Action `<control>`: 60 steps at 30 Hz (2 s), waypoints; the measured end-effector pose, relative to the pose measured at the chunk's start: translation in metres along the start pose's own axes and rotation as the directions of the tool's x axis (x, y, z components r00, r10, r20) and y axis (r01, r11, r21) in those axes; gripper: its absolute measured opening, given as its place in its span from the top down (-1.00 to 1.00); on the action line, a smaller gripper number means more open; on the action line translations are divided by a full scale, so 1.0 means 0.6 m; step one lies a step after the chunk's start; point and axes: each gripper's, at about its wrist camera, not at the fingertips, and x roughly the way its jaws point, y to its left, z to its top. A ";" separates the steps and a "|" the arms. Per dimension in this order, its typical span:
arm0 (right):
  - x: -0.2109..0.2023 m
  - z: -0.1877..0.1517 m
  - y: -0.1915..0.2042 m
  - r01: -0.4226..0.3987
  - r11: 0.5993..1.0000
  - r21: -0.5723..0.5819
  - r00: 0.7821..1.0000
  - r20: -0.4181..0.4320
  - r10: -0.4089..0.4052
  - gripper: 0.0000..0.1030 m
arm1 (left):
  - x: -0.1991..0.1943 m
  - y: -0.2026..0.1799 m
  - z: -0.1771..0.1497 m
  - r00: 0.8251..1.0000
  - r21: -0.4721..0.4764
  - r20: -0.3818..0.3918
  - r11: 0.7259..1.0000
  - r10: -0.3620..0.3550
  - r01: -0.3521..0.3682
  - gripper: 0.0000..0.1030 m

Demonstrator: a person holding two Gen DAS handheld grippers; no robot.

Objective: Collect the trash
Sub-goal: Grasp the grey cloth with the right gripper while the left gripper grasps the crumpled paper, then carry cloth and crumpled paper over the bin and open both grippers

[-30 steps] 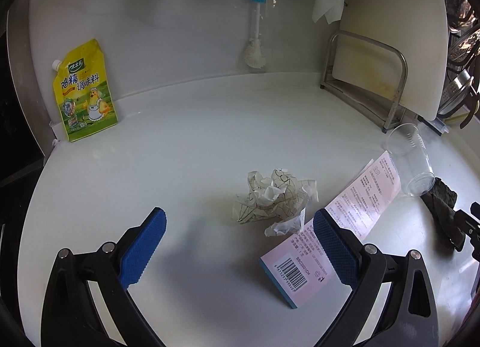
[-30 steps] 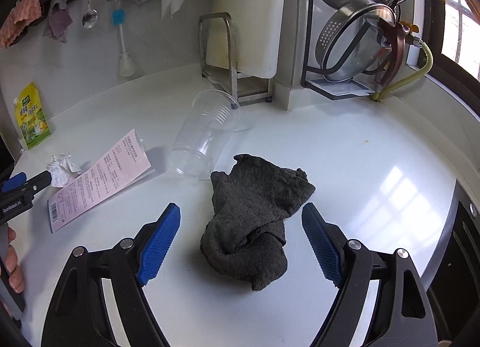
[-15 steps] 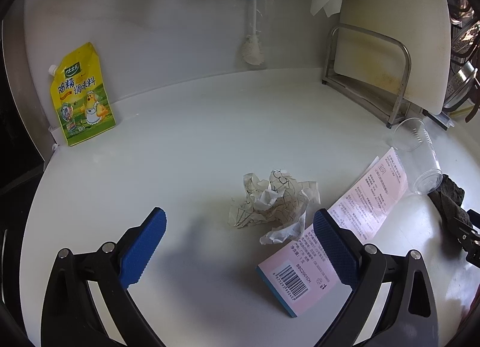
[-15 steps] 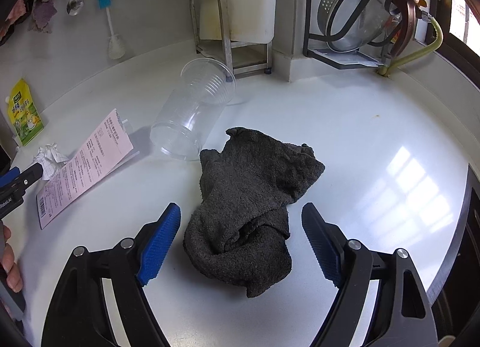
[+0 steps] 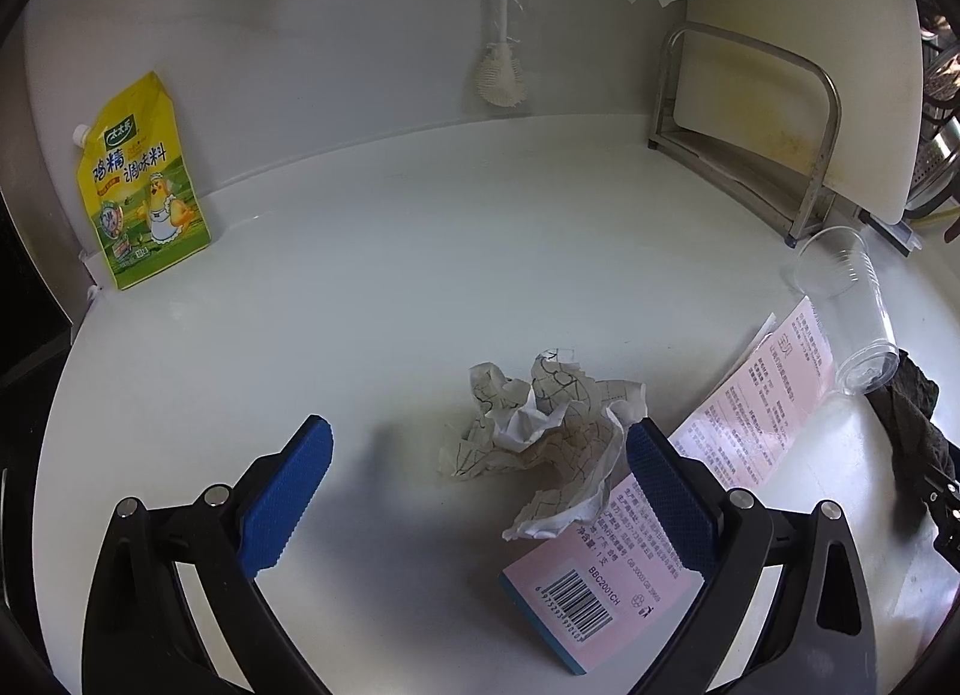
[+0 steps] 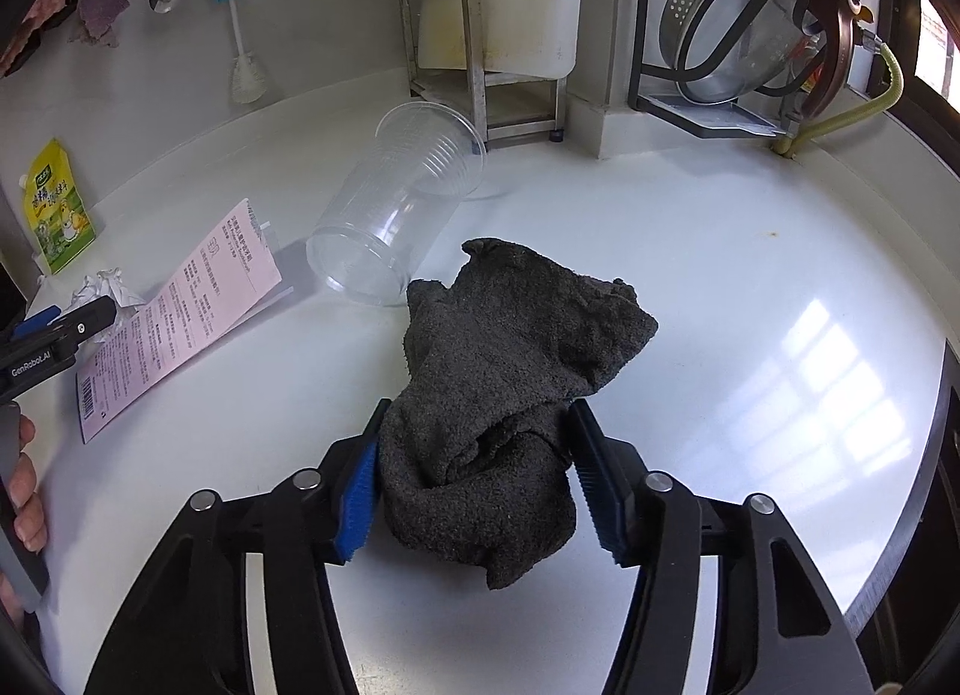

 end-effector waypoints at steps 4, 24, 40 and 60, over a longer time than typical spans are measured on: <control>-0.003 -0.001 -0.001 -0.018 1.000 0.008 1.000 0.004 0.018 0.20 | 0.001 -0.003 0.003 1.000 0.012 0.007 1.000 -0.007 0.007 -0.84; -0.013 -0.008 -0.011 -0.059 0.998 0.036 0.998 0.020 0.058 0.32 | -0.001 0.007 0.000 0.998 -0.010 -0.005 0.998 -0.068 0.068 0.28; -0.025 -0.012 -0.021 -0.092 0.993 0.070 0.995 0.053 0.089 0.34 | -0.034 0.002 -0.011 0.997 0.015 0.064 0.999 -0.045 0.044 0.33; -0.078 -0.037 -0.002 -0.085 0.995 0.044 0.984 0.160 0.077 0.34 | -0.110 -0.033 -0.040 0.978 0.108 0.208 0.994 -0.010 -0.013 0.33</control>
